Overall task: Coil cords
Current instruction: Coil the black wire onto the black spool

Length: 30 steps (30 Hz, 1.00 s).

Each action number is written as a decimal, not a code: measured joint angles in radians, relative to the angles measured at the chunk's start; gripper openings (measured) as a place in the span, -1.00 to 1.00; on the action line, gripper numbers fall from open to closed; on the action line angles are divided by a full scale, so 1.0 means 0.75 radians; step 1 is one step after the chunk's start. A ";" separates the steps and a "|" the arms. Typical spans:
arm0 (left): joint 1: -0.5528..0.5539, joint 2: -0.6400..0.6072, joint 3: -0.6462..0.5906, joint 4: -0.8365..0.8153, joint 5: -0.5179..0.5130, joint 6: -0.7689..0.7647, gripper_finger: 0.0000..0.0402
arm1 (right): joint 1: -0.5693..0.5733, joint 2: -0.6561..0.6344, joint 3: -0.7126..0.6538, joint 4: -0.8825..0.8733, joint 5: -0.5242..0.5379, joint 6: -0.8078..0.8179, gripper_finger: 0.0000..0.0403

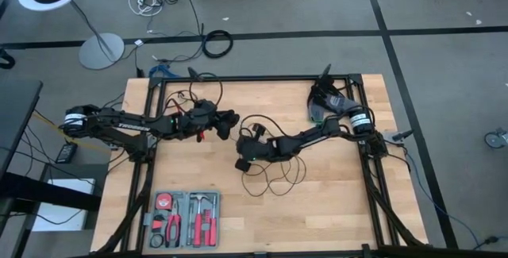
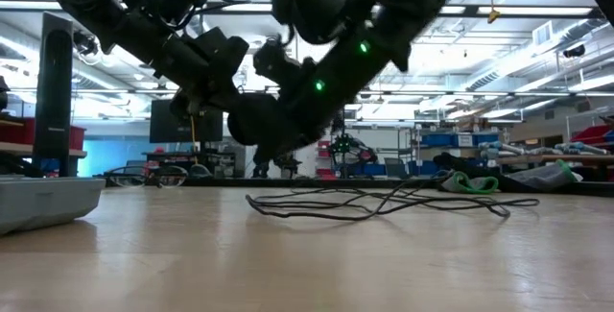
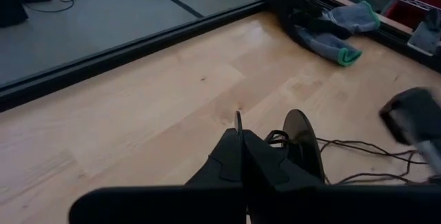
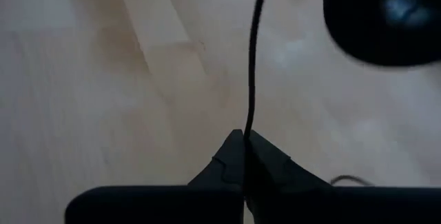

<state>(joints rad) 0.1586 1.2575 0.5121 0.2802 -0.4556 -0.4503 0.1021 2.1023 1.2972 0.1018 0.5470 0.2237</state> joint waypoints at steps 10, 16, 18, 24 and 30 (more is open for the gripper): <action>-0.029 -0.001 0.000 0.032 -0.025 -0.040 -1.00 | -0.113 0.008 -0.148 0.329 -0.324 0.135 -1.00; -0.041 -0.002 -0.042 0.000 -0.031 -0.104 -1.00 | -0.148 0.008 -0.218 0.498 -0.352 0.133 -1.00; -0.041 -0.002 -0.070 -0.009 -0.026 -0.142 -1.00 | -0.152 0.002 -0.238 0.538 -0.362 0.134 -1.00; -0.040 -0.002 -0.108 -0.001 0.041 -0.219 -1.00 | -0.196 -0.005 -0.244 0.514 -0.395 0.209 -1.00; -0.037 -0.005 -0.107 0.060 0.139 -0.219 -1.00 | -0.247 -0.006 -0.244 0.418 -0.432 0.330 -1.00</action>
<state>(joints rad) 0.1307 1.2535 0.4316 0.3252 -0.3512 -0.6146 -0.0828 2.0979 1.1141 0.4153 0.2227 0.4711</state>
